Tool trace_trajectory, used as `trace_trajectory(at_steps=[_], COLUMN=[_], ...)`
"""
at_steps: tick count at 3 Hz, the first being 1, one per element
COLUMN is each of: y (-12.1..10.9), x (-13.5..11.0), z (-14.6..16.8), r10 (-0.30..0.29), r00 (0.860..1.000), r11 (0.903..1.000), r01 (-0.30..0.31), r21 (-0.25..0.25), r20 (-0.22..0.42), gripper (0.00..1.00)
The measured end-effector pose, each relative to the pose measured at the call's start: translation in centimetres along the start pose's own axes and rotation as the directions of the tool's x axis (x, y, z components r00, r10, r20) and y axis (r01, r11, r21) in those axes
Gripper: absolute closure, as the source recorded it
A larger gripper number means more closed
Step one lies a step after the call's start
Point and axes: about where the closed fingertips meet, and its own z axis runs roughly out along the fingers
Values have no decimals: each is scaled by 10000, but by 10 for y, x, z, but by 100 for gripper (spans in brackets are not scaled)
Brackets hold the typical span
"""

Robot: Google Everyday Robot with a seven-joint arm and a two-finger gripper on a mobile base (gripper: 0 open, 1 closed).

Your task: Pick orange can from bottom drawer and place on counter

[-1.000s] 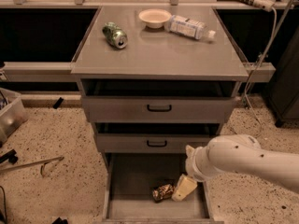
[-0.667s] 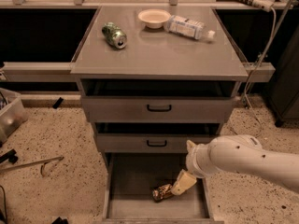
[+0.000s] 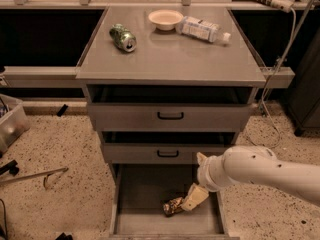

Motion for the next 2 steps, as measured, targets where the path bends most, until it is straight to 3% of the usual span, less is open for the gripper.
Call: trace_trajectory(at_steps=[1,2], y=[-8,-9], x=[12,27], z=[43,103], r10=[55,676], r00=[9988,9898], r11=[9991,9948], r01=[-34,-573], r21=[-431,-844], r20=[486,1250], gripper=[0,0])
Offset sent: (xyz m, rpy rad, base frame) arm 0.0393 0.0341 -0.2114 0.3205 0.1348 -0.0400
